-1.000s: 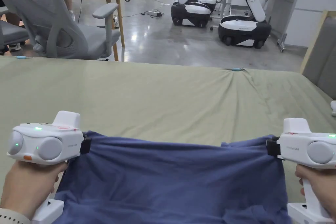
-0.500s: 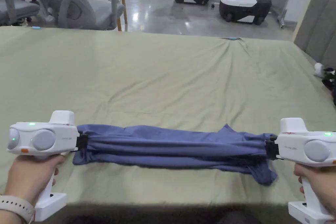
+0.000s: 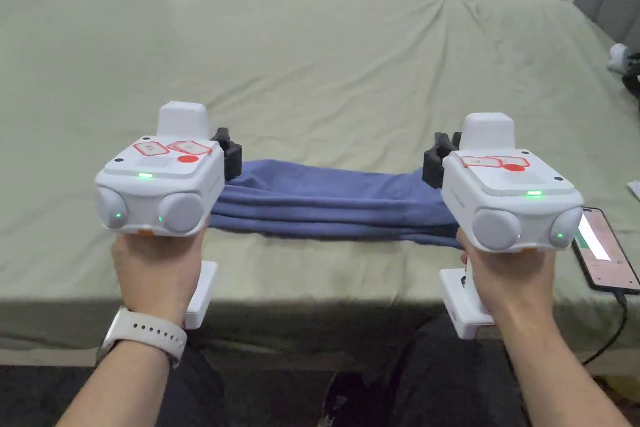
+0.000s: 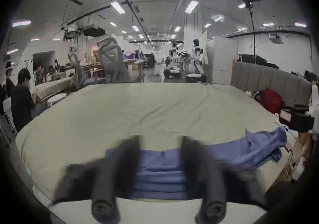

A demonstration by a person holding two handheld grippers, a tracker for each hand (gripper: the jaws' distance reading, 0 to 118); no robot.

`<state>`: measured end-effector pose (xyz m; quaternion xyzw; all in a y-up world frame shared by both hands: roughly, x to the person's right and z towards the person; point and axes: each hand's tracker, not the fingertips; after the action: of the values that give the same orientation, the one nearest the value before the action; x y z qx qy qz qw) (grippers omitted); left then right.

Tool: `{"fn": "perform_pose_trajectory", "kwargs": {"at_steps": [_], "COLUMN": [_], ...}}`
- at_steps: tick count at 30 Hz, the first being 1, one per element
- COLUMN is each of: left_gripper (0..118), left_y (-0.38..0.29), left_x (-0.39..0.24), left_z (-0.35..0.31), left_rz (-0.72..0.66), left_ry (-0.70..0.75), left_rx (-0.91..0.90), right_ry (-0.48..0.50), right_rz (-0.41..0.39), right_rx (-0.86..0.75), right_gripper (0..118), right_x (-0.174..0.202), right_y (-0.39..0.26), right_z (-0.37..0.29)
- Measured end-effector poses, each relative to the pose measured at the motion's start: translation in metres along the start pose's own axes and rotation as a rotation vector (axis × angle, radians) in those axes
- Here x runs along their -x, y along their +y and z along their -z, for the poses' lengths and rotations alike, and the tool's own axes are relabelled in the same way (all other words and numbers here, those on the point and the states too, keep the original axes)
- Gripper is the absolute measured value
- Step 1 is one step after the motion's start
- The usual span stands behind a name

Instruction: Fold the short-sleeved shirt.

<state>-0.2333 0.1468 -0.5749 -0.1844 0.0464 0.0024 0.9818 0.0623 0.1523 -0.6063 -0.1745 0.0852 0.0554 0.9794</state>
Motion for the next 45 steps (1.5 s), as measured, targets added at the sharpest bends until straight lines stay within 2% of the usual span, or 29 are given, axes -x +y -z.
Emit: {"fn": "perform_pose_trajectory", "kwargs": {"at_steps": [2, 4, 8, 9, 12, 14, 18, 19, 20, 21, 23, 24, 25, 26, 27, 28, 31, 34, 37, 40, 45], "left_gripper": [0, 0, 1, 22, 118, 116, 118, 118, 118, 118, 118, 99, 69, 23, 13, 13, 12, 12, 12, 12, 12], "left_y": [-0.003, -0.004, -0.009, -0.012, -0.027, -0.042, -0.084, -0.098, -0.103, -0.099, -0.092, -0.092, -0.092, -0.086, -0.085, -0.083, -0.073, -0.047, -0.021, 0.000, 0.018], "left_x": [0.004, 0.014, 0.067, 0.084, 0.132, 0.161, 0.192, 0.196, 0.193, 0.193, 0.183, 0.178, 0.175, 0.170, 0.167, 0.165, 0.174, 0.194, 0.200, 0.173, 0.061], "left_z": [0.004, 0.006, 0.010, 0.011, 0.024, 0.030, 0.061, 0.073, 0.075, 0.078, 0.091, 0.098, 0.103, 0.106, 0.109, 0.112, 0.101, 0.083, 0.071, 0.057, 0.036], "left_rz": [-0.017, -0.021, -0.122, -0.167, -0.342, -0.511, -0.874, -0.998, -1.054, -1.048, -1.112, -1.154, -1.171, -1.170, -1.151, -1.129, -1.111, -0.906, -0.631, -0.374, 0.110], "left_ry": [-0.027, -0.056, -0.003, 0.003, -0.033, -0.078, -0.254, -0.341, -0.416, -0.461, -0.577, -0.610, -0.596, -0.567, -0.467, -0.405, -0.394, -0.232, -0.081, -0.103, -0.173], "left_rx": [0.025, 0.052, 0.078, 0.089, 0.163, 0.169, 0.329, 0.364, 0.285, 0.237, 0.301, 0.290, 0.292, 0.299, 0.315, 0.331, 0.305, 0.180, 0.132, 0.106, 0.029], "right_ry": [-0.003, 0.039, 0.031, 0.035, 0.031, 0.039, 0.058, 0.063, 0.073, 0.096, 0.106, 0.105, 0.107, 0.108, 0.109, 0.109, 0.101, 0.091, 0.085, 0.086, 0.081], "right_rz": [0.008, 0.012, -0.011, -0.017, -0.034, -0.040, -0.053, -0.053, -0.050, -0.032, -0.015, -0.016, -0.019, -0.022, -0.024, -0.026, -0.029, -0.035, -0.035, -0.031, -0.018], "right_rx": [0.008, 0.025, 0.026, 0.031, 0.039, 0.046, 0.060, 0.064, 0.069, 0.073, 0.077, 0.078, 0.079, 0.080, 0.086, 0.091, 0.094, 0.099, 0.105, 0.104, 0.124], "right_gripper": [0, 0, 0, 0, 0, 0, 0, 0, 0, 0, 0, 0, 0, 0, 0, 0, 0, 0, 0, 0, 0], "right_x": [0.010, 0.016, 0.031, 0.034, 0.044, 0.050, 0.067, 0.071, 0.075, 0.077, 0.082, 0.085, 0.087, 0.089, 0.091, 0.091, 0.091, 0.089, 0.086, 0.082, 0.064], "right_y": [-0.003, -0.005, -0.007, -0.006, -0.005, -0.003, -0.003, -0.003, -0.002, -0.002, 0.000, 0.000, -0.001, -0.001, -0.001, -0.001, -0.001, -0.001, -0.001, -0.001, -0.001], "right_z": [0.002, 0.005, 0.011, 0.015, 0.023, 0.030, 0.043, 0.046, 0.049, 0.052, 0.053, 0.054, 0.056, 0.057, 0.057, 0.058, 0.057, 0.055, 0.051, 0.045, 0.037]}}
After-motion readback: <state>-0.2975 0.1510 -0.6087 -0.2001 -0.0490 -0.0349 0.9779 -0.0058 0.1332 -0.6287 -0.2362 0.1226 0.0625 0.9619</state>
